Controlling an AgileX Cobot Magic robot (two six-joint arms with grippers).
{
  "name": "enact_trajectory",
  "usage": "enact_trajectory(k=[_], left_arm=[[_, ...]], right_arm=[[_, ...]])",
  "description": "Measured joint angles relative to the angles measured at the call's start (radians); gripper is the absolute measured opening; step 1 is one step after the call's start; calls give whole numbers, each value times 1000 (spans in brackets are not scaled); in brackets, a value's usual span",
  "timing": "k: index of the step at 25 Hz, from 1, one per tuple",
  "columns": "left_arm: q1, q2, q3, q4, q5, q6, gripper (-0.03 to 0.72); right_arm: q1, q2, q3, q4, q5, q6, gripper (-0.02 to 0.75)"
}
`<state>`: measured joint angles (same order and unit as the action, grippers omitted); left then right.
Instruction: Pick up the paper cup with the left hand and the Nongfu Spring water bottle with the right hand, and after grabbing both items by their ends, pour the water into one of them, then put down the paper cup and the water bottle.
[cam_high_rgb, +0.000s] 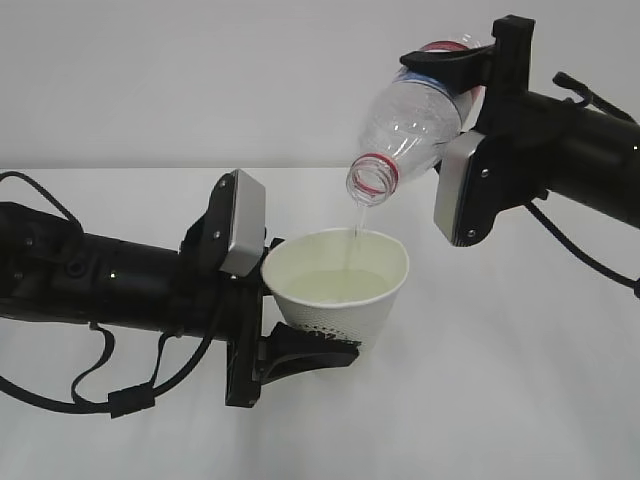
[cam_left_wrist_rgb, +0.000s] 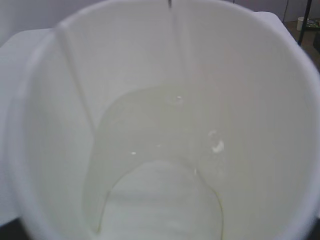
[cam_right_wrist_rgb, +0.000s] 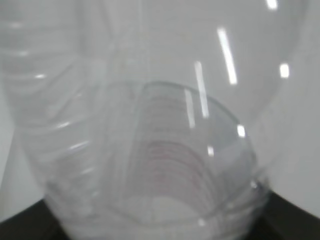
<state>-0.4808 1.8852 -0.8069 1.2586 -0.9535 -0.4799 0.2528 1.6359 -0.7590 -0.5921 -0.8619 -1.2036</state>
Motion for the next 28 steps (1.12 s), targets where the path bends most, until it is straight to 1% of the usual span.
enact_trajectory(k=[13,28], left_arm=[[0,0,0,0,1,0,492],[0,0,0,0,1,0,492]], right_arm=[[0,0,-2,0,-2,206,479],[0,0,-2,0,-2,222,479]])
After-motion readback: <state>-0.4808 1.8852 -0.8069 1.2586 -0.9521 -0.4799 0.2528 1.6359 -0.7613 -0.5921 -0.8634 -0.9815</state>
